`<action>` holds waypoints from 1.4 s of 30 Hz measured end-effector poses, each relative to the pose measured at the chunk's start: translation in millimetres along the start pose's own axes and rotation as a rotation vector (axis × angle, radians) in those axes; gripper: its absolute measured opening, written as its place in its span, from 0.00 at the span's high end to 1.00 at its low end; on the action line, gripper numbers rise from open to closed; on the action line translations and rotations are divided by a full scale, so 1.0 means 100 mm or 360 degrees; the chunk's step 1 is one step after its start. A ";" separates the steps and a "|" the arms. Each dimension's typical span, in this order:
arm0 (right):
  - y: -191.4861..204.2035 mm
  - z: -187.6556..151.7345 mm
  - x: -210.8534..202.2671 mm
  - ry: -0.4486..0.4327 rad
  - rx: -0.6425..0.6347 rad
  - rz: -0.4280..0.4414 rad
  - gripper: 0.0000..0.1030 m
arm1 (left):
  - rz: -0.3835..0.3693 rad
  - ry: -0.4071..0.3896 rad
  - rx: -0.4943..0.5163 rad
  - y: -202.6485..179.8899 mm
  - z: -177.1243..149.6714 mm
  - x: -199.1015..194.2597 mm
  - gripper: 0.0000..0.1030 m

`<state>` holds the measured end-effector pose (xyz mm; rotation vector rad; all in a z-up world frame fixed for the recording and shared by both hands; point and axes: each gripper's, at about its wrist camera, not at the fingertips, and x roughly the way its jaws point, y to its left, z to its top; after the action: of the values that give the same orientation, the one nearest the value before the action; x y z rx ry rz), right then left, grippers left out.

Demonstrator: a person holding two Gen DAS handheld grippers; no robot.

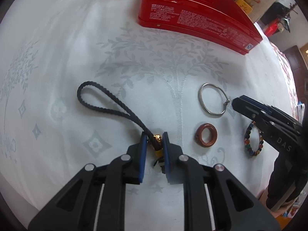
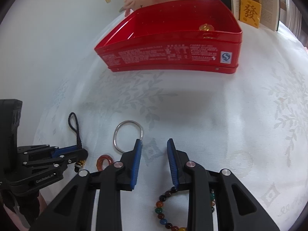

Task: Organize jewelry
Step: 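Grasp the black cord charm with the left gripper while the right grasps the silver ring, then drop the cord charm into the red tin with the left gripper while the right drops the ring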

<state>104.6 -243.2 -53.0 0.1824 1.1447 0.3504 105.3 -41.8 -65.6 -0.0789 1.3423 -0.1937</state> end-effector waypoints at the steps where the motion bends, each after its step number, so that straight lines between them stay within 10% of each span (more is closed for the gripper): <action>1: 0.00 0.00 0.01 0.0004 -0.0001 -0.0003 0.73 | -0.0005 -0.0006 0.0011 0.01 0.01 -0.01 0.86; 14: 0.17 0.08 0.15 0.0053 -0.0032 -0.0020 0.75 | -0.0057 -0.0096 0.0036 0.16 0.05 -0.13 0.86; 19: 0.26 0.06 0.22 0.0057 -0.0098 -0.0151 0.95 | -0.0067 -0.0106 0.0041 0.18 0.05 -0.16 0.86; 42: 0.00 0.29 -0.50 -0.0183 -0.0039 0.0020 0.95 | -0.0128 -0.0325 0.0107 0.10 0.31 -0.75 0.86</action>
<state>112.9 -260.7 1.7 0.1857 1.0259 0.3607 120.1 -20.3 11.3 -0.0935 1.1291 -0.2908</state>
